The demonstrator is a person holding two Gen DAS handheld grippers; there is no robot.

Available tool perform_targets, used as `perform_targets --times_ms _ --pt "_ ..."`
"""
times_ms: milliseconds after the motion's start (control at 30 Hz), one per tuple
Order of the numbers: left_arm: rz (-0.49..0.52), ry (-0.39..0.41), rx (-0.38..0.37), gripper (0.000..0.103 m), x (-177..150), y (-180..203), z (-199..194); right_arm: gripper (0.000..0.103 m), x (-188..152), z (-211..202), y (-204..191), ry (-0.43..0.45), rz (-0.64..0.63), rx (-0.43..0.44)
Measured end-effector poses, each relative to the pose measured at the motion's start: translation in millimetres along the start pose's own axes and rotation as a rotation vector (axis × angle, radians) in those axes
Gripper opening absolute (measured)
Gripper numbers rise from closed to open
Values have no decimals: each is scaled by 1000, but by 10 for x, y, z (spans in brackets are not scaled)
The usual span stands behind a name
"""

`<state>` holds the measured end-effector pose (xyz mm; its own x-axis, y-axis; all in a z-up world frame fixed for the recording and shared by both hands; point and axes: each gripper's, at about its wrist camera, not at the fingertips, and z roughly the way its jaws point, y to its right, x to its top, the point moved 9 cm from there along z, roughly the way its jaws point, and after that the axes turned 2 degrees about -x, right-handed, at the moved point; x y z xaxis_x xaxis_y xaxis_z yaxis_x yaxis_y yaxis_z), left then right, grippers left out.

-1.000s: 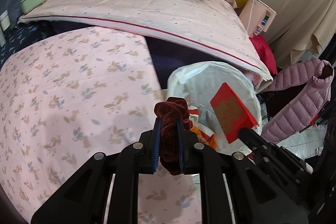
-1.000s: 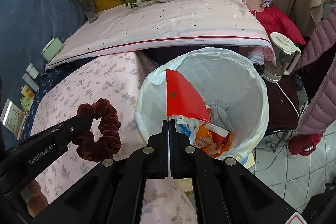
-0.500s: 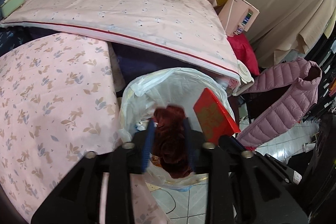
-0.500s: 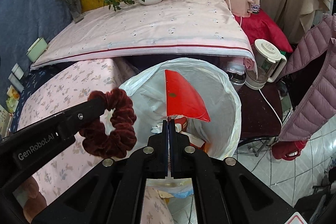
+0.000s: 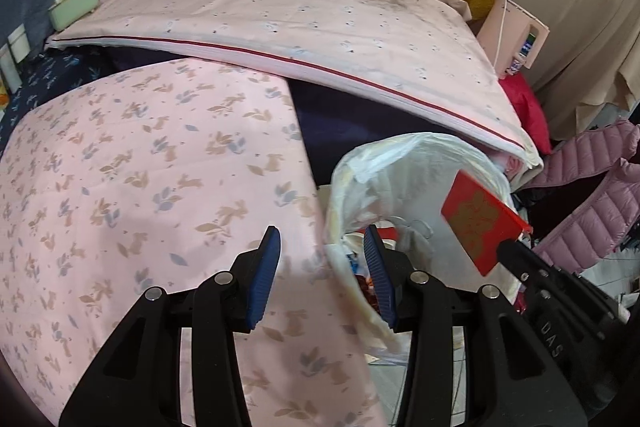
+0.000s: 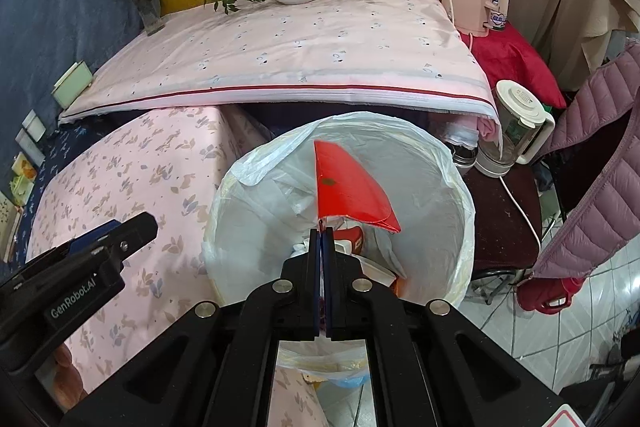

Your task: Collect trash

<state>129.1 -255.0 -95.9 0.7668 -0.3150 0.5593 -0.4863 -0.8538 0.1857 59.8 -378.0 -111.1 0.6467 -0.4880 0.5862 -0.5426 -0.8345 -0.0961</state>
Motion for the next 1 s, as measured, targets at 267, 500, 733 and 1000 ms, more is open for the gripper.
perform_targets --times_ms 267,500,733,1000 --pt "-5 22 75 54 -38 -232 -54 33 18 -38 -112 16 -16 -5" --pt "-7 23 102 55 -128 -358 -133 48 -35 -134 -232 25 -83 -26" --pt "-16 17 121 56 -239 -476 -204 60 -128 -220 -307 29 -127 -41" --pt "-7 19 155 69 -381 -566 -280 74 -247 -307 -400 38 -182 -65"
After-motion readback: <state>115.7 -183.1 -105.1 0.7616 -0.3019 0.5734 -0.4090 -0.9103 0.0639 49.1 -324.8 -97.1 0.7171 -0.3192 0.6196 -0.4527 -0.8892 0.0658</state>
